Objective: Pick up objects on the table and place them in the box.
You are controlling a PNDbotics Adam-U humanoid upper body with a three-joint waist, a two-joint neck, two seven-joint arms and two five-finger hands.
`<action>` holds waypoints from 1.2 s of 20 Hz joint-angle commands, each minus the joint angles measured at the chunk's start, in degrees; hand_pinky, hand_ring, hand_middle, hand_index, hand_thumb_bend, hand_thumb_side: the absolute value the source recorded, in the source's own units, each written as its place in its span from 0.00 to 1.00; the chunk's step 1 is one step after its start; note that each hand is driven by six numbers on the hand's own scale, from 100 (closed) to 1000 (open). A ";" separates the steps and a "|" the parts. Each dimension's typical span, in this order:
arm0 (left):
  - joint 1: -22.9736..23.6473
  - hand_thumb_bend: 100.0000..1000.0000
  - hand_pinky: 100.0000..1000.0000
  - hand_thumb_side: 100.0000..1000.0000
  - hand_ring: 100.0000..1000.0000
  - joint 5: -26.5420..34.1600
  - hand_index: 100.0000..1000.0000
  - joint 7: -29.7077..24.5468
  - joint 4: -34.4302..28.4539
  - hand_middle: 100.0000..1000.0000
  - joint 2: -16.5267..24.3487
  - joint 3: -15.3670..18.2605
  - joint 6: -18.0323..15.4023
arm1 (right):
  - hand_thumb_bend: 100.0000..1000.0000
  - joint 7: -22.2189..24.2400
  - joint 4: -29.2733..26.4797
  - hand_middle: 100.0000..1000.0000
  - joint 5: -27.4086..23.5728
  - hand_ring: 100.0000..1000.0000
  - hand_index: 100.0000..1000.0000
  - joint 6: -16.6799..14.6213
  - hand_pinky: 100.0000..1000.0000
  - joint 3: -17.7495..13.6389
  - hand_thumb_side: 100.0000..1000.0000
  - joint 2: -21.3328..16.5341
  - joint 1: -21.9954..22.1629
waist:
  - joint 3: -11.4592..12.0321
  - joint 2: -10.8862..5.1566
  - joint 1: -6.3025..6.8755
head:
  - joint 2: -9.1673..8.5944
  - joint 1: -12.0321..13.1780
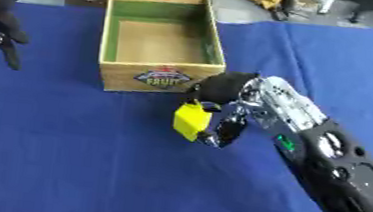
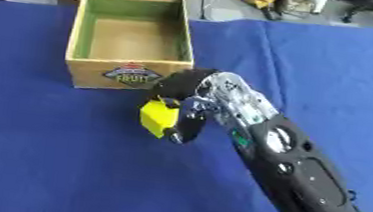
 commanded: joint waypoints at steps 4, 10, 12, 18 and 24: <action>-0.92 0.00 0.16 0.82 0.39 0.02 0.59 -0.31 -1.04 0.40 -0.04 -0.41 -0.14 | 0.01 2.78 3.72 0.83 2.15 0.90 1.00 -4.91 0.77 0.83 0.22 -0.75 -2.15 | 0.36 -0.78 0.14 | -1.58 -0.71; -1.00 0.00 0.16 0.82 0.40 0.04 0.59 -0.34 -1.04 0.40 -0.12 -0.46 -0.14 | 0.00 2.78 4.26 0.68 4.88 0.84 0.88 -5.15 0.74 0.72 0.23 -0.45 -2.84 | 0.45 -0.57 0.40 | -1.80 -0.97; -1.02 0.00 0.16 0.82 0.40 0.03 0.59 -0.37 -1.04 0.40 -0.12 -0.46 -0.15 | 0.00 2.78 3.62 0.62 4.90 0.81 0.82 -4.86 0.73 0.66 0.22 -0.59 -2.89 | 0.39 -0.54 0.42 | -1.72 -1.02; -0.94 0.00 0.16 0.82 0.40 0.01 0.59 -0.45 -1.04 0.40 -0.13 -0.48 -0.11 | 0.19 2.78 1.45 0.37 2.89 0.68 0.41 -4.18 0.64 0.70 0.23 -0.78 -3.45 | 0.39 -0.57 0.48 | -1.62 -1.32; -0.86 0.00 0.16 0.82 0.40 0.02 0.59 -0.53 -1.04 0.40 -0.16 -0.47 -0.11 | 0.00 2.78 -2.88 0.36 -0.87 0.60 0.24 -1.87 0.56 -0.17 0.27 -0.93 -3.75 | 0.24 -0.76 0.53 | -1.62 -1.36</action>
